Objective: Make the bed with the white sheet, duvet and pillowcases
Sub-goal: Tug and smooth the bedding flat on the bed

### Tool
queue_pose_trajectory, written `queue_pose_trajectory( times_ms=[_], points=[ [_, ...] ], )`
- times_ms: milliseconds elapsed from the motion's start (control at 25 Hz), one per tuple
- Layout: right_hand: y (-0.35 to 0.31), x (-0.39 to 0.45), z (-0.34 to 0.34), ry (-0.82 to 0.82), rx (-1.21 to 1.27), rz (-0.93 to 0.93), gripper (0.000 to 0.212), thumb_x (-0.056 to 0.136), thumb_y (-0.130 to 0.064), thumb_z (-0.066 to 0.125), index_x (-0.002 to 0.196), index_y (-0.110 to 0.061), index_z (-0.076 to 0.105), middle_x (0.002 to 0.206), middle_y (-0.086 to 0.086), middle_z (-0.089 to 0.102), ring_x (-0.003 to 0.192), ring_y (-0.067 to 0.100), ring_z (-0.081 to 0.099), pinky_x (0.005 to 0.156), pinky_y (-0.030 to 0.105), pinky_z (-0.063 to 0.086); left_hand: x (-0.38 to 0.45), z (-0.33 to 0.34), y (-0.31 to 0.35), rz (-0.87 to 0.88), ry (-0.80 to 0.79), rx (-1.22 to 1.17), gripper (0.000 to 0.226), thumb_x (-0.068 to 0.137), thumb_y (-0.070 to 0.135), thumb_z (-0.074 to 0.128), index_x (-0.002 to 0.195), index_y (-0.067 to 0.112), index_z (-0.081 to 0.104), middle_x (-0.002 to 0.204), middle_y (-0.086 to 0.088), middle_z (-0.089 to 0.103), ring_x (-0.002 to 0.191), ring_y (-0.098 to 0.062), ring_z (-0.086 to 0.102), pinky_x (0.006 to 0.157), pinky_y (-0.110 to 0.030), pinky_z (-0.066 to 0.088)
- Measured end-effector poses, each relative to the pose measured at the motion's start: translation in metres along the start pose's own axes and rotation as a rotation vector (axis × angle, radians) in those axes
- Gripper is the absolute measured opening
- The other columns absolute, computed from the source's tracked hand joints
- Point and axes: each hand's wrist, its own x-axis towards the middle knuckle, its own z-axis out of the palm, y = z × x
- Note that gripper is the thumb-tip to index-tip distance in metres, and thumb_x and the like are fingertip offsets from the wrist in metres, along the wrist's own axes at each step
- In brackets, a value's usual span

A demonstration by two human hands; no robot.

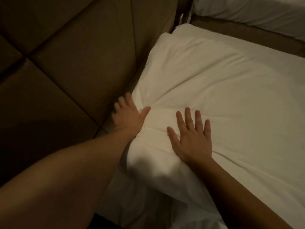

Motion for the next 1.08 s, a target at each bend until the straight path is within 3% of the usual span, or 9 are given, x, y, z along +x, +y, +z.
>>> queue_pose_trajectory(
  times_ms=[80, 160, 280, 360, 480, 560, 680, 840, 1080],
  points=[
    [-0.001, 0.004, -0.001, 0.029, 0.022, -0.023, 0.069, 0.098, -0.067, 0.000, 0.159, -0.036, -0.008, 0.166, -0.006, -0.018, 0.151, 0.022, -0.024, 0.122, 0.050, -0.012, -0.001, 0.000, 0.023, 0.291, 0.093, -0.053, 0.071, 0.101, 0.060, 0.032, 0.158, 0.026, 0.010, 0.163, -0.008, 0.019, 0.149, -0.031, 0.017, 0.117, -0.051, 0.020],
    [0.017, 0.003, -0.002, 0.072, 0.016, -0.016, 0.065, 0.100, -0.063, 0.004, 0.159, -0.037, -0.001, 0.167, -0.009, -0.010, 0.153, 0.018, -0.014, 0.123, 0.051, -0.009, -0.002, 0.010, 0.036, 0.566, -0.055, 0.013, 0.060, 0.104, 0.057, 0.017, 0.159, 0.039, -0.001, 0.168, 0.008, -0.004, 0.154, -0.021, -0.009, 0.122, -0.057, 0.001],
    [0.091, -0.017, -0.004, 0.144, -0.039, 0.182, 0.069, 0.096, -0.069, 0.007, 0.159, -0.041, 0.004, 0.167, -0.012, -0.005, 0.155, 0.017, -0.006, 0.122, 0.056, -0.003, 0.003, 0.028, 0.022, 0.459, -0.306, 0.196, 0.061, 0.099, 0.066, 0.005, 0.155, 0.047, -0.012, 0.162, 0.021, -0.023, 0.150, -0.018, -0.025, 0.116, -0.066, -0.009],
    [0.136, -0.034, -0.009, 0.065, -0.012, 0.330, 0.075, 0.091, -0.076, 0.000, 0.157, -0.042, -0.007, 0.166, -0.011, -0.017, 0.153, 0.020, -0.016, 0.121, 0.057, -0.006, 0.008, 0.029, 0.024, 0.369, -0.288, 0.194, 0.066, 0.098, 0.067, 0.005, 0.157, 0.041, -0.012, 0.163, 0.018, -0.023, 0.151, -0.021, -0.024, 0.117, -0.063, -0.012],
    [0.137, -0.023, -0.016, 0.076, 0.085, 0.380, 0.075, 0.093, -0.073, 0.000, 0.158, -0.037, -0.008, 0.166, -0.004, -0.019, 0.153, 0.026, -0.018, 0.121, 0.060, -0.006, 0.013, 0.016, 0.070, 0.442, -0.074, -0.043, 0.067, 0.103, 0.056, 0.013, 0.161, 0.023, -0.001, 0.168, 0.004, -0.013, 0.153, -0.018, -0.017, 0.123, -0.053, -0.004],
    [0.113, 0.005, -0.024, 0.118, 0.144, 0.265, 0.069, 0.097, -0.066, 0.004, 0.159, -0.037, -0.003, 0.167, -0.003, -0.015, 0.153, 0.024, -0.016, 0.121, 0.059, -0.008, 0.018, 0.010, 0.112, 0.598, -0.062, -0.132, 0.064, 0.105, 0.053, 0.014, 0.160, 0.026, 0.000, 0.167, 0.006, -0.014, 0.152, -0.016, -0.018, 0.123, -0.051, -0.003],
    [0.091, 0.054, -0.034, 0.108, 0.115, 0.062, 0.063, 0.101, -0.059, 0.005, 0.159, -0.037, -0.002, 0.167, -0.008, -0.011, 0.153, 0.019, -0.015, 0.122, 0.052, -0.010, 0.038, 0.015, 0.168, 0.801, -0.106, 0.019, 0.058, 0.105, 0.051, 0.013, 0.159, 0.035, -0.001, 0.167, 0.010, -0.015, 0.152, -0.020, -0.021, 0.121, -0.059, -0.004],
    [0.109, 0.115, -0.043, 0.096, 0.057, 0.064, 0.062, 0.102, -0.056, 0.004, 0.159, -0.035, -0.005, 0.168, -0.007, -0.011, 0.153, 0.017, -0.015, 0.123, 0.051, -0.009, 0.082, 0.023, 0.204, 0.659, -0.106, 0.092, 0.061, 0.104, 0.057, 0.009, 0.160, 0.036, -0.002, 0.168, 0.006, -0.013, 0.152, -0.023, -0.020, 0.119, -0.060, -0.011],
    [0.128, 0.206, -0.038, 0.129, -0.024, 0.042, 0.067, 0.098, -0.064, 0.005, 0.159, -0.037, -0.001, 0.168, -0.006, -0.010, 0.154, 0.020, -0.015, 0.122, 0.053, -0.009, 0.147, 0.050, 0.219, 0.597, -0.094, 0.163, 0.071, 0.095, 0.074, 0.003, 0.157, 0.043, -0.006, 0.166, 0.011, -0.017, 0.152, -0.022, -0.021, 0.115, -0.064, -0.015]
  ],
)
